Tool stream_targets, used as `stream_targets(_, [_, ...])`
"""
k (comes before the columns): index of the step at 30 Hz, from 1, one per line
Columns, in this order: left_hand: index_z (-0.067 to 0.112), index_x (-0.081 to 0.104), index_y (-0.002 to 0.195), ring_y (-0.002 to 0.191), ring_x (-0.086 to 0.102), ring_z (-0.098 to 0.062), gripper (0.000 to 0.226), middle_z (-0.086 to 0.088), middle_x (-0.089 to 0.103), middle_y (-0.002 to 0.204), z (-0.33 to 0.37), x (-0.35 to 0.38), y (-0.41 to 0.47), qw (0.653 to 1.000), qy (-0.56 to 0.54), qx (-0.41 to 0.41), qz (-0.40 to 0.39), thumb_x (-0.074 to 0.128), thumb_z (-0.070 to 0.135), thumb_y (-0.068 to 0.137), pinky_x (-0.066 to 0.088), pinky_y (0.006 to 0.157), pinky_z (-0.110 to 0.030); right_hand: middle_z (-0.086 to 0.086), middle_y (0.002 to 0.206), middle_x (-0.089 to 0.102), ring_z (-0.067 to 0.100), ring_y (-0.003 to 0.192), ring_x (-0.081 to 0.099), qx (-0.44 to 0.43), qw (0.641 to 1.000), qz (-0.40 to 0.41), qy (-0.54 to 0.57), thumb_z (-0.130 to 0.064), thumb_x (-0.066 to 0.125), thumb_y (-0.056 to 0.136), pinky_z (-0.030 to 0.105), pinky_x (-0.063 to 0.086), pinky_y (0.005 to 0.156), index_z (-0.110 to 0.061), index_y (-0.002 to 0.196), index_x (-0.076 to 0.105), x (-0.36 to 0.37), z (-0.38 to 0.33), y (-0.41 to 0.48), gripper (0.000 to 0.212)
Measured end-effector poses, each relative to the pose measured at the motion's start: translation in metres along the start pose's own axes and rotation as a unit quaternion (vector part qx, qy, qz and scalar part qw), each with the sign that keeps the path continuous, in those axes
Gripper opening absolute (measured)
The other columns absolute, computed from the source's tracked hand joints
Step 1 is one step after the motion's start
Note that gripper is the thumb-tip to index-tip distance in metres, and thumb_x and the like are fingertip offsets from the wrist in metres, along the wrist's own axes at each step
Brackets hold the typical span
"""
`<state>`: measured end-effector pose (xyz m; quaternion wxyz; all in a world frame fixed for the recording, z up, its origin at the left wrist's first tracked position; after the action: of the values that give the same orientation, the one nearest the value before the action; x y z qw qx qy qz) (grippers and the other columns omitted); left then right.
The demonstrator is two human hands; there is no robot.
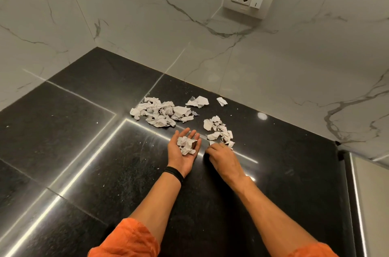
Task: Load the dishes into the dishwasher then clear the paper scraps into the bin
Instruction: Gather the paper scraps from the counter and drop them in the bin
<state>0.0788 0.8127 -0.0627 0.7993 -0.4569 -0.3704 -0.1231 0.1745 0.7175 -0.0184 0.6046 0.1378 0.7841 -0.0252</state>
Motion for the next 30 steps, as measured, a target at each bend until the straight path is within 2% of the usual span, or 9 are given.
stream_targets(3, [0.007, 0.061, 0.128, 0.114, 0.064, -0.029, 0.043, -0.018, 0.061, 0.134, -0.010, 0.005, -0.001, 1.000, 0.018, -0.009, -0.006, 0.049, 0.038, 0.102, 0.048, 0.104, -0.042, -0.005, 0.092, 0.071, 0.013, 0.088, 0.063, 0.121, 0.979, 0.065, 0.149, -0.006, 0.071, 0.084, 0.030, 0.052, 0.082, -0.018, 0.093, 0.075, -0.013, 0.010, -0.020, 0.015])
stream_targets(5, [0.006, 0.060, 0.129, 0.117, 0.063, -0.030, 0.044, -0.018, 0.061, 0.133, -0.017, 0.009, -0.002, 0.999, 0.030, -0.012, -0.010, 0.049, 0.038, 0.101, 0.047, 0.106, -0.043, -0.013, 0.091, 0.073, 0.003, 0.088, 0.066, 0.246, 0.917, 0.143, 0.280, -0.008, 0.073, 0.085, 0.023, 0.053, 0.083, -0.022, 0.093, 0.077, -0.023, 0.021, -0.025, 0.017])
stream_targets(8, [0.006, 0.060, 0.130, 0.116, 0.064, -0.029, 0.045, -0.018, 0.063, 0.132, -0.024, 0.012, -0.004, 0.999, 0.046, -0.008, -0.016, 0.049, 0.038, 0.102, 0.050, 0.103, -0.042, -0.013, 0.091, 0.074, 0.003, 0.089, 0.070, 0.273, 0.860, 0.201, 0.381, -0.009, 0.074, 0.087, 0.023, 0.057, 0.085, -0.021, 0.095, 0.078, -0.041, 0.015, -0.014, 0.015])
stream_targets(13, [0.010, 0.068, 0.110, 0.099, 0.071, -0.029, 0.041, -0.018, 0.071, 0.111, -0.029, 0.025, -0.011, 0.997, 0.058, -0.020, -0.049, 0.044, 0.043, 0.102, 0.051, 0.095, -0.042, -0.017, 0.095, 0.075, 0.001, 0.096, 0.069, 0.175, 0.892, 0.107, 0.404, -0.015, 0.074, 0.089, 0.022, 0.055, 0.086, -0.029, 0.099, 0.078, -0.051, -0.022, 0.015, 0.018])
stream_targets(16, [0.007, 0.065, 0.121, 0.108, 0.069, -0.030, 0.041, -0.019, 0.068, 0.124, -0.027, 0.025, -0.011, 0.998, 0.022, -0.027, -0.047, 0.047, 0.039, 0.102, 0.050, 0.099, -0.042, -0.015, 0.097, 0.075, 0.001, 0.098, 0.068, 0.215, 0.879, 0.157, 0.394, -0.012, 0.068, 0.092, 0.023, 0.054, 0.087, -0.023, 0.100, 0.078, -0.054, -0.006, 0.014, 0.017])
stream_targets(18, [0.007, 0.061, 0.129, 0.120, 0.063, -0.031, 0.043, -0.019, 0.062, 0.134, -0.024, 0.022, -0.010, 0.999, -0.001, -0.030, -0.041, 0.050, 0.036, 0.101, 0.048, 0.106, -0.043, -0.014, 0.103, 0.074, 0.000, 0.098, 0.066, 0.232, 0.912, 0.166, 0.296, -0.015, 0.067, 0.093, 0.023, 0.053, 0.089, -0.023, 0.106, 0.077, -0.054, 0.012, 0.007, 0.018])
stream_targets(22, [0.006, 0.062, 0.128, 0.119, 0.062, -0.031, 0.042, -0.017, 0.061, 0.135, -0.023, 0.017, -0.008, 0.999, -0.012, -0.035, -0.029, 0.050, 0.036, 0.101, 0.044, 0.110, -0.045, -0.003, 0.105, 0.070, 0.020, 0.100, 0.064, 0.101, 0.992, 0.007, 0.073, -0.014, 0.065, 0.090, 0.030, 0.047, 0.088, -0.019, 0.103, 0.073, -0.018, 0.013, -0.017, 0.017])
stream_targets(27, [0.006, 0.060, 0.132, 0.118, 0.062, -0.031, 0.050, -0.018, 0.063, 0.132, -0.023, 0.013, -0.009, 0.999, 0.000, -0.028, -0.022, 0.044, 0.044, 0.103, 0.050, 0.100, -0.046, -0.002, 0.103, 0.071, 0.022, 0.095, 0.065, 0.080, 0.996, 0.029, 0.027, -0.015, 0.065, 0.093, 0.037, 0.054, 0.084, -0.018, 0.101, 0.073, -0.008, 0.015, -0.035, 0.012])
stream_targets(30, [0.005, 0.060, 0.132, 0.118, 0.063, -0.032, 0.052, -0.019, 0.062, 0.132, -0.023, 0.013, -0.008, 0.999, 0.019, -0.022, -0.017, 0.041, 0.046, 0.104, 0.051, 0.099, -0.045, -0.007, 0.102, 0.075, 0.013, 0.096, 0.067, 0.187, 0.964, 0.109, 0.155, -0.019, 0.074, 0.088, 0.029, 0.052, 0.087, -0.020, 0.105, 0.077, -0.023, 0.027, -0.043, 0.017])
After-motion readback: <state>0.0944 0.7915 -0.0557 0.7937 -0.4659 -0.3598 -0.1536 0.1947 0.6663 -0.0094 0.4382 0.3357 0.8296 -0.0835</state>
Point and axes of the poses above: each hand's wrist, its own y-axis towards the middle knuckle, its own x-axis out of the palm, z = x × y, the point moved 6 cm from there along y, towards the middle knuckle
